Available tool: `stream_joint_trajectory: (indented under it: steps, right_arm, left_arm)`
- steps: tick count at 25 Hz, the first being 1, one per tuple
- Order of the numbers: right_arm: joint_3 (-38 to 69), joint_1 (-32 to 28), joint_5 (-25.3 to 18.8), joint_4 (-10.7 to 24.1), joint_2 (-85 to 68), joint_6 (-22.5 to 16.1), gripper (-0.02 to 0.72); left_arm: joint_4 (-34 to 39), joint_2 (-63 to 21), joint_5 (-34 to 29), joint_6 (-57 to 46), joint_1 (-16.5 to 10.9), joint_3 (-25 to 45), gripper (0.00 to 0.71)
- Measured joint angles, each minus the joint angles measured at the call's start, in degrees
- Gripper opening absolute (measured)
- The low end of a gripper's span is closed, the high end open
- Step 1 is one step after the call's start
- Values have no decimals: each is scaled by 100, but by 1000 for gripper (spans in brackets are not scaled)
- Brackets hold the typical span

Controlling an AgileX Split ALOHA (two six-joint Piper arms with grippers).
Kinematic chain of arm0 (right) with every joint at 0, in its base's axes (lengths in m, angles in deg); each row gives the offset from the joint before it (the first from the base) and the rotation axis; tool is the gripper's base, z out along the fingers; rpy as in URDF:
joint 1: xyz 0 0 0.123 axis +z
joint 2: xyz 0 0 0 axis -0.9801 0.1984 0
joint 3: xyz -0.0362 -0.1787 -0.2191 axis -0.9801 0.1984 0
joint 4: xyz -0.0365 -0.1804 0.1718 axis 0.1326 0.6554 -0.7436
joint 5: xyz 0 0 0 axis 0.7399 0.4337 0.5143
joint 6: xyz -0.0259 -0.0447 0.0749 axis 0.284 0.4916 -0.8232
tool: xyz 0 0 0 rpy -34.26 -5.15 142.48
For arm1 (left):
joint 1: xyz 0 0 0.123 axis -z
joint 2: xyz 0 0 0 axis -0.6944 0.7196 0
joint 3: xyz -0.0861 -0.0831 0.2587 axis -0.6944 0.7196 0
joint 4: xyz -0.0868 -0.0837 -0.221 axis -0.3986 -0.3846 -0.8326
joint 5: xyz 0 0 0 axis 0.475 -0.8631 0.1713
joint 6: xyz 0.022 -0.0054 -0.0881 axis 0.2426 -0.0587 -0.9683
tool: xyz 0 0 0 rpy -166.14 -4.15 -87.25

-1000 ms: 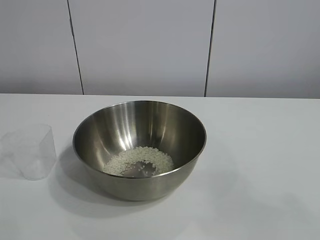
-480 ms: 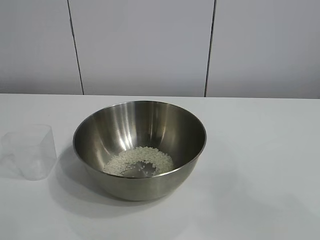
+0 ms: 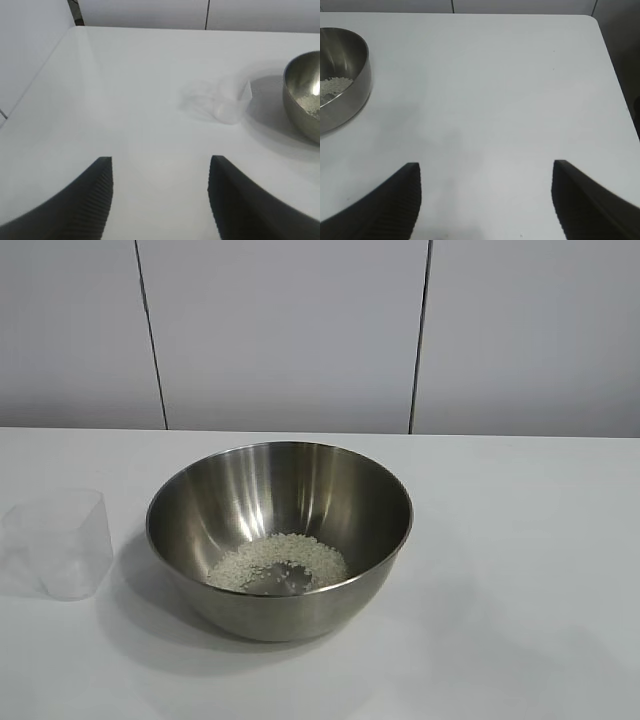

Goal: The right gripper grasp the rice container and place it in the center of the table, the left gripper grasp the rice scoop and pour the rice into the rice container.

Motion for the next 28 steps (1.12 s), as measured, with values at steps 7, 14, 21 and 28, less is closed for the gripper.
stream_joint_trajectory:
  steps: [7, 14, 21, 28]
  right_arm:
    - [0, 0, 0, 0, 0, 0, 503]
    - [0, 0, -6, 0, 0, 0, 503]
    - [0, 0, -6, 0, 0, 0, 503]
    - [0, 0, -6, 0, 0, 0, 503]
  left_arm:
    - [-70, 0, 630, 56, 0, 633, 414]
    - [-140, 0, 814, 63, 0, 749, 414]
    - [-145, 0, 826, 63, 0, 749, 414]
    - [-145, 0, 826, 63, 0, 749, 414]
